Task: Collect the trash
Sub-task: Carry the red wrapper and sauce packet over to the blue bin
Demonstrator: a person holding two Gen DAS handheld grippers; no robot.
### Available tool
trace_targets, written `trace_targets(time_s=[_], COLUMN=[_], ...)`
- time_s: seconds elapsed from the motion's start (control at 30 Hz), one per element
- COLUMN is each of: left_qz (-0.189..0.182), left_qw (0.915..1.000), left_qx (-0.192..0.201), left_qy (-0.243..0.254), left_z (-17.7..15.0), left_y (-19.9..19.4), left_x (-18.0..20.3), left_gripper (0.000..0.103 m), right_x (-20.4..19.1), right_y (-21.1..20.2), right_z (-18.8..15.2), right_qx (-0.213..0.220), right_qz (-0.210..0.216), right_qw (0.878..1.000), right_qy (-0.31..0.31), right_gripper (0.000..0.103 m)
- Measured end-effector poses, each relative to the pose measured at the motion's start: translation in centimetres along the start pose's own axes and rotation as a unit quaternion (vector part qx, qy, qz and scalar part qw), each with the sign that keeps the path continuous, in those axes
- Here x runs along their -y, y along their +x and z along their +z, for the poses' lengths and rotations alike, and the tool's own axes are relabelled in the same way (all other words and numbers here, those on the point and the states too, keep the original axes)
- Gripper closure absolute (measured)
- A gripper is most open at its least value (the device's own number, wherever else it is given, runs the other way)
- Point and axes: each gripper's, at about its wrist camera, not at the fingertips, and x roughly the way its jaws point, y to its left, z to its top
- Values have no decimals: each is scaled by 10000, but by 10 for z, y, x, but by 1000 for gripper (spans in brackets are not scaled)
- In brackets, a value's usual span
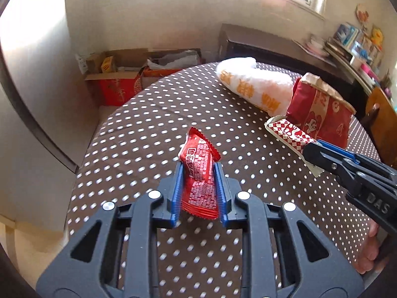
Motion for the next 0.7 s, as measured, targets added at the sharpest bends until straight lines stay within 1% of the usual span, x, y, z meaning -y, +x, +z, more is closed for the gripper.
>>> trace_targets(time_s=[0.1, 0.27, 0.33, 0.47, 0.57, 0.7], left_qz=[40, 206, 274, 527, 663, 879], left_qw=[9998, 9985, 9978, 9949, 9917, 9853], left_qx=[124, 193, 220, 208, 230, 199], left_qy=[-123, -463, -564, -835, -1079, -1453], left_z=[-7, -32, -41, -64, -80, -103], left_y=[-16, -46, -55, -74, -86, -98], left_x=[-8, -29, -40, -68, -91, -122], left_gripper=[79, 79, 79, 79, 79, 79], right_x=[-8, -39, -56, -99, -127, -174], right_y=[2, -5, -6, -10, -8, 6], right_z=[0, -8, -13, -24, -29, -41], right_qx=[22, 104, 105, 88, 5, -162], right_qz=[17, 186, 376, 685, 943, 1277], right_qw=[9999, 9991, 9981, 9943, 9913, 9848], right_qy=[-117, -373, -485, -809, -913, -1168], right_gripper=[82, 82, 82, 82, 82, 82])
